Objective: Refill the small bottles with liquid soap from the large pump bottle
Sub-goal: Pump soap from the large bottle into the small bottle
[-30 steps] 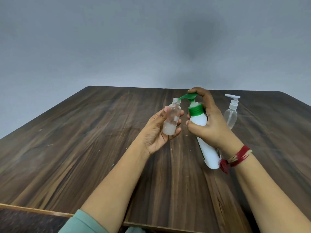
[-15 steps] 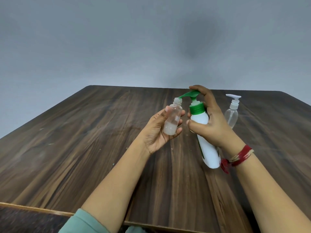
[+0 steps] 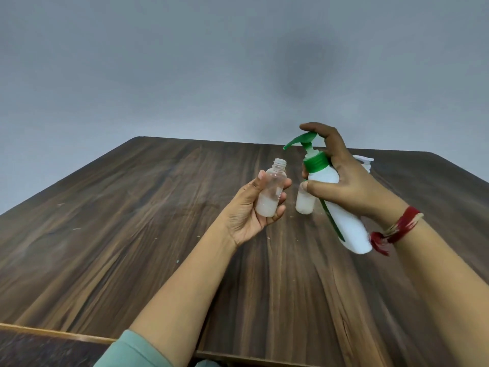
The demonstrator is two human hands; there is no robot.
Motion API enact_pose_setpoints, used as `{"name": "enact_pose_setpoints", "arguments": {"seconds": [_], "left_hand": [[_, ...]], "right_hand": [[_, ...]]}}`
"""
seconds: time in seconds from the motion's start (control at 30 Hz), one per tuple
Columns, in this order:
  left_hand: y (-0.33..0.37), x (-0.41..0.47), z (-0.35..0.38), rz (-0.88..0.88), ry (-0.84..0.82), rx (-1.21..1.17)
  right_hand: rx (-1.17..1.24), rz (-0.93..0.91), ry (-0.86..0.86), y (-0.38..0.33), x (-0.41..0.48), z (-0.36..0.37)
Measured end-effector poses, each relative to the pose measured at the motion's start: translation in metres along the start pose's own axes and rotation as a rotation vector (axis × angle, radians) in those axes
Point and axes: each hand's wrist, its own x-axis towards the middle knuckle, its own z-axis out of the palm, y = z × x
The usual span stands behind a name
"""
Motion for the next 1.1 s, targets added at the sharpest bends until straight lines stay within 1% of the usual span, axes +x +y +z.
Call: {"name": "enact_pose_setpoints", "arguments": {"seconds": [0.13,0.27,0.43,0.63,0.87,1.1], "left_hand": [[0.0,0.001,-0.001,-0.025,-0.045,-0.025],[0.0,0.0,-0.001,-0.026,-0.076,-0.031],[0.001,0.0,-0.001,-0.023,-0.094,-0.045],[0.001,0.001,-0.002,-0.023,-0.099,-0.057],[0.002,0.0,-0.002,-0.029,-0.103,-0.074],[0.002,0.0,-0.002,-0.025,-0.11,-0.104]], "right_hand": [[-0.117,-0.011,-0.084,-0.007,0.002,-0.007],[-0.174,0.001,-0.158,-0.014,0.006,-0.013],[-0.223,0.031,-0.189,-0.025,0.012,-0.022],[-0.283,0.06,-0.269,-0.033,0.012,-0.023],[-0.323,0.056,-0.298,-0.037,0.015,-0.023],[-0.352,0.035,-0.265,-0.036,0.018,-0.022]]}}
